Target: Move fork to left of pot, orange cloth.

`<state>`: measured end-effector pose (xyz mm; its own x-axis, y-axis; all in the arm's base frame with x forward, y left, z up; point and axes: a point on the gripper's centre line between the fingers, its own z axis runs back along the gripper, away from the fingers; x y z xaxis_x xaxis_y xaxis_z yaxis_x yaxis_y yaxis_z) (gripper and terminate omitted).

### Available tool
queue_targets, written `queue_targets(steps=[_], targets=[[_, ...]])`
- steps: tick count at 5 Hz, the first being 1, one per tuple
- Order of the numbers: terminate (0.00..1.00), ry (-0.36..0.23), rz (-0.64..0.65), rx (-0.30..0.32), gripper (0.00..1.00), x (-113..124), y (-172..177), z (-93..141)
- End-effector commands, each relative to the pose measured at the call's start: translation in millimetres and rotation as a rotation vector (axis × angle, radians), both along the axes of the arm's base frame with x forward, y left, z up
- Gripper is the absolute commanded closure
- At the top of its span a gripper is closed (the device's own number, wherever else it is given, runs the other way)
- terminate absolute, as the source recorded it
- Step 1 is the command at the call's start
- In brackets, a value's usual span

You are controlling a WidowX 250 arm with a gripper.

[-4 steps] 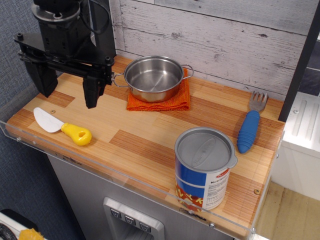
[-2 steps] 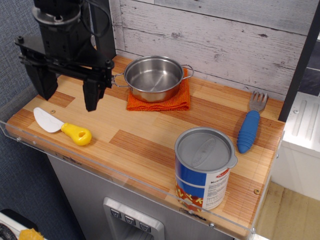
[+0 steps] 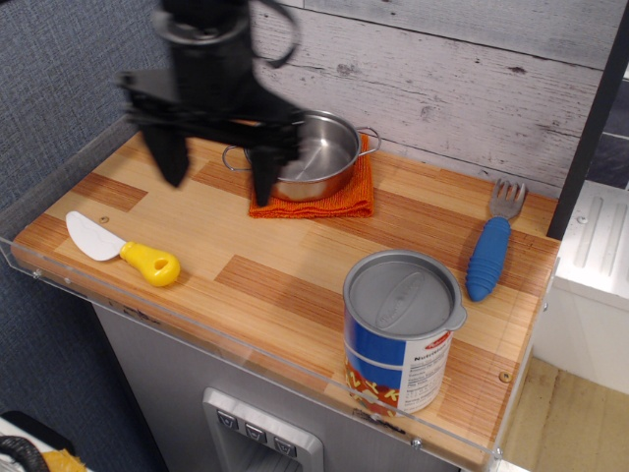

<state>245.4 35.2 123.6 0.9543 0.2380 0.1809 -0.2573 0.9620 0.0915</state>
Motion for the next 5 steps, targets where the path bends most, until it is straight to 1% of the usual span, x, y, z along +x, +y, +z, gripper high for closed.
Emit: queue_targets(steps=[1, 2, 3, 4, 5], targets=[[0.0, -0.088, -0.082, -0.072, 0.0, 61, -63, -1], [0.0, -0.093, -0.132, -0.063, 0.0, 83, -93, -13], [0.0, -0.086, -0.193, -0.091, 0.0, 101, -115, -31], [0.0, -0.07, -0.223, -0.075, 0.0, 114, -130, -48], [0.0, -0.06, -0.232, -0.093, 0.0, 122, -137, -63]])
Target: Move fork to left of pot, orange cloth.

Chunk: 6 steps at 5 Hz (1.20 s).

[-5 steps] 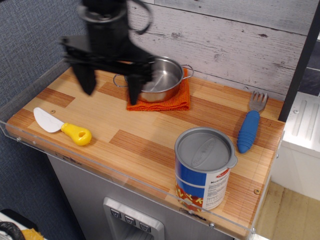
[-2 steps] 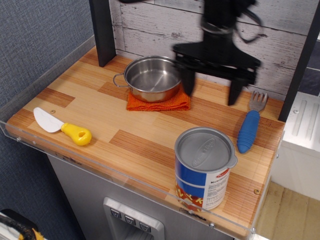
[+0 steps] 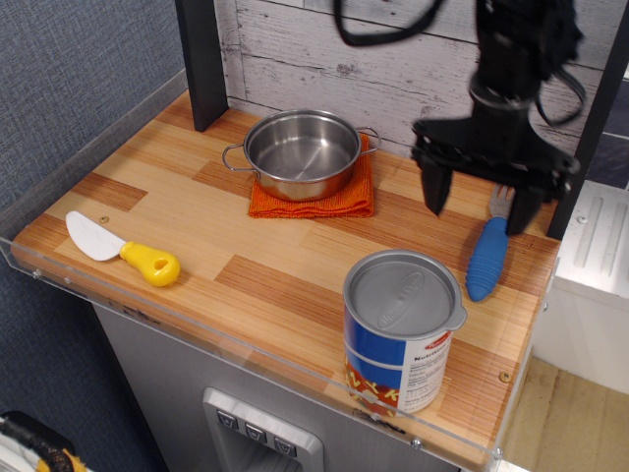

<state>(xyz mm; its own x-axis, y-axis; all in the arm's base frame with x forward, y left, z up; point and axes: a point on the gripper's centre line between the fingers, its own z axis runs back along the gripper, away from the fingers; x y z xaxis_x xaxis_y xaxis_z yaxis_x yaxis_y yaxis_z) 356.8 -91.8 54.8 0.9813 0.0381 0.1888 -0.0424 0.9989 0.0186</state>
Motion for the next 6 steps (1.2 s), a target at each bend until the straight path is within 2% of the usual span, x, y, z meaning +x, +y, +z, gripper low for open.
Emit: queue_targets(steps=[1, 2, 3, 4, 5, 6], targets=[[0.0, -0.034, -0.003, -0.026, 0.0, 17, -16, -8], [0.0, -0.011, -0.012, -0.024, 0.0, 21, -16, -22], [0.0, 0.009, -0.007, -0.026, 0.0, 23, -16, -28], [0.0, 0.021, 0.012, -0.002, 0.0, 22, -14, -29], [0.0, 0.019, 0.019, -0.021, 1.0, 20, -10, -25], [0.0, 0.003, 0.03, -0.031, 1.0, 18, -4, -14]])
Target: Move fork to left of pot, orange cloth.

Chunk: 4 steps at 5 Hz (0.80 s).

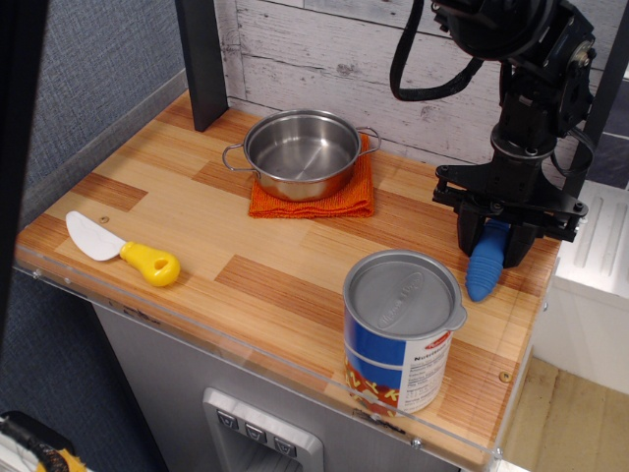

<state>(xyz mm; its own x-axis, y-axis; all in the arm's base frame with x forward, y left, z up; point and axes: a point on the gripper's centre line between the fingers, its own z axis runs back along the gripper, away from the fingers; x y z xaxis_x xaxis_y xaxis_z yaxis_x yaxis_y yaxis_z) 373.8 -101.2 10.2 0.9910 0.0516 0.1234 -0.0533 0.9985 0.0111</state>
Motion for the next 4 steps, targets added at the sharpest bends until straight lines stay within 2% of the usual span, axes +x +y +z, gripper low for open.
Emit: queue_targets(steps=[1, 2, 3, 4], targets=[[0.0, -0.098, 0.012, 0.002, 1.0, -5, 17, 49], [0.0, -0.135, 0.06, 0.016, 1.0, -12, 29, 69], [0.0, -0.146, 0.084, 0.045, 1.0, -23, 44, 85], [0.0, -0.112, 0.047, 0.125, 1.0, -37, 69, 100]])
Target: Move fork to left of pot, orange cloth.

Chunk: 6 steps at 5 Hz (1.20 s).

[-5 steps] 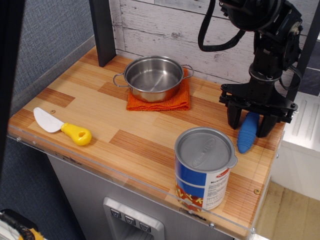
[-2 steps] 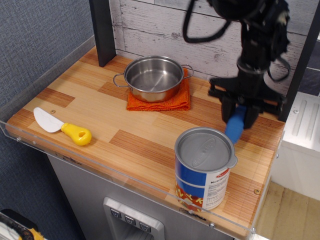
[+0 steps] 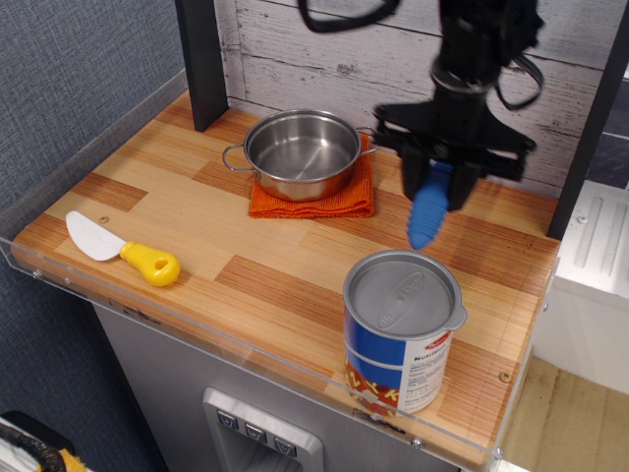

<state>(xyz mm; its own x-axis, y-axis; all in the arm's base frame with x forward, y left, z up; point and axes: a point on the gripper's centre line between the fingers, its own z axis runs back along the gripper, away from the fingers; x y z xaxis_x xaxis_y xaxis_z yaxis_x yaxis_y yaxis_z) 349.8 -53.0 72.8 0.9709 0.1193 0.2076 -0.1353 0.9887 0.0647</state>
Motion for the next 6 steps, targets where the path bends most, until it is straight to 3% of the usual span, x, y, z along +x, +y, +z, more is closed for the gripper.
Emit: queue_targets(steps=[1, 2, 3, 6], targets=[[0.0, 0.011, -0.07, 0.128, 1.0, -33, 58, 48], [0.0, 0.02, -0.032, 0.127, 1.0, -52, 98, 58], [0.0, 0.037, 0.028, 0.172, 1.0, -56, 127, 57], [0.0, 0.076, 0.074, 0.238, 1.0, -41, 203, 28]])
